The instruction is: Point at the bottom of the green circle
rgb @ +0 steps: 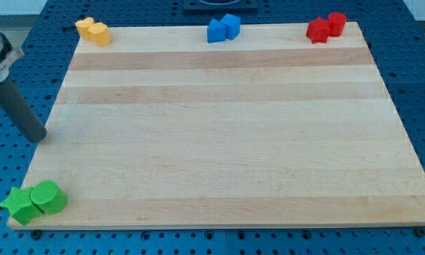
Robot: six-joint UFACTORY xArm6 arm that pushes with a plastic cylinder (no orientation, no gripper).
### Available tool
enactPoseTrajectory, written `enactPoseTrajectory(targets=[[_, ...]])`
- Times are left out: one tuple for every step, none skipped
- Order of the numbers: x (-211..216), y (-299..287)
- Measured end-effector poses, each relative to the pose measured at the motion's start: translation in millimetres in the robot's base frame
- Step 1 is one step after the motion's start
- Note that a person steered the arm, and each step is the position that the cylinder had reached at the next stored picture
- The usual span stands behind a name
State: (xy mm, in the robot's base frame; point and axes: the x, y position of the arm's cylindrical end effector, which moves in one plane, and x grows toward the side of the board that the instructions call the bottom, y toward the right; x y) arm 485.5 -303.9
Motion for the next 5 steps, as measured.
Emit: enactPoseTrajectory(targets=[[10.1, 29.2], [4.8, 66.5], [33.9, 89.7], [41.1, 135.1], [82.9, 139.3]])
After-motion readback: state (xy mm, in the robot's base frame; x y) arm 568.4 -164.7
